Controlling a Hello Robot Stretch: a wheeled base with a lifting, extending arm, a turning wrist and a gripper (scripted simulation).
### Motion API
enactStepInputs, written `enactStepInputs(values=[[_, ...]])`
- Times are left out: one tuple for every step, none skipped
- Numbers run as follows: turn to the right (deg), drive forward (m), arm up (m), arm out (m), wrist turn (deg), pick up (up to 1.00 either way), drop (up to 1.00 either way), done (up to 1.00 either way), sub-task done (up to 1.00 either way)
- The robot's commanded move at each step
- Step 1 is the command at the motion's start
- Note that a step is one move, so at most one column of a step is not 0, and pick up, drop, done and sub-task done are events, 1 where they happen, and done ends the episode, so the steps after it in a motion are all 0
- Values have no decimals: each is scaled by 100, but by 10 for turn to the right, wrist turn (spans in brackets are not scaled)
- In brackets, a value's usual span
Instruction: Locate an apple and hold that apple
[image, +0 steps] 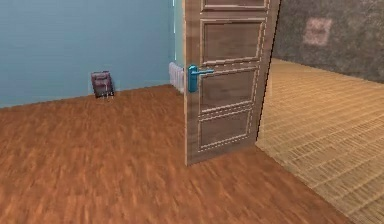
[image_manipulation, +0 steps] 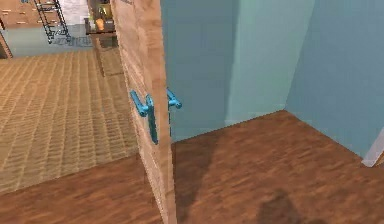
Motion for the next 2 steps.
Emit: enactStepInputs(values=[[150, 0, 0, 0, 0, 0, 0, 0, 0], [0, 50, 0, 0, 0, 0, 0, 0, 0]])
